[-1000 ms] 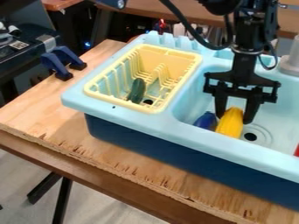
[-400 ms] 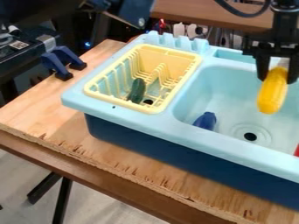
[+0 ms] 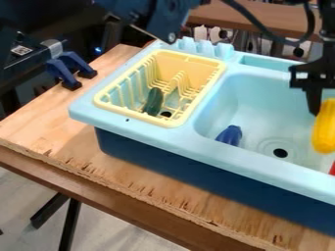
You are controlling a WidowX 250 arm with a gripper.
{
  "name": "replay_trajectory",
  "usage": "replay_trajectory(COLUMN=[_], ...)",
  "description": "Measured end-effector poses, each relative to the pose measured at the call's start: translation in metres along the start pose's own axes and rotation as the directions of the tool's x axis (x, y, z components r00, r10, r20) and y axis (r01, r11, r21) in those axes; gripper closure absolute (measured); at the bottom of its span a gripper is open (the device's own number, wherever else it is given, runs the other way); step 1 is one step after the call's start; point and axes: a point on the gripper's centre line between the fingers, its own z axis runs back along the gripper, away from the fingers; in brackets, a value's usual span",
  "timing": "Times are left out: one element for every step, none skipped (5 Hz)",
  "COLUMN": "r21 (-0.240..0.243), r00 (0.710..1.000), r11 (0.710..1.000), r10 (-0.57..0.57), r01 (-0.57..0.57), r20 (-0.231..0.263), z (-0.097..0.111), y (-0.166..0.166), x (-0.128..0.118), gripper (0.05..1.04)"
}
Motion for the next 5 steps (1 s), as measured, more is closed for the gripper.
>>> replay_trajectory(r21=[-0.002, -0.01, 0.002, -0.007, 0.027], r00=[0.999, 0.999, 0.999, 0.998, 1.0], r11=[1.0, 1.0, 1.0, 0.999, 1.0], r10=[-0.009, -0.022, -0.028, -0.041, -0.013], r01=[0.009, 0.021, 0.028, 0.041, 0.012], r20=[-0.037, -0.048, -0.045, -0.039, 0.007], z=[-0.019, -0.027, -0.026, -0.027, -0.024], y=[-0.002, -0.006, -0.014, -0.026, -0.027], x=[-0.002, 0.0, 0.002, -0.004, -0.007], gripper=[0.497, 0.497, 0.494, 0.441, 0.155])
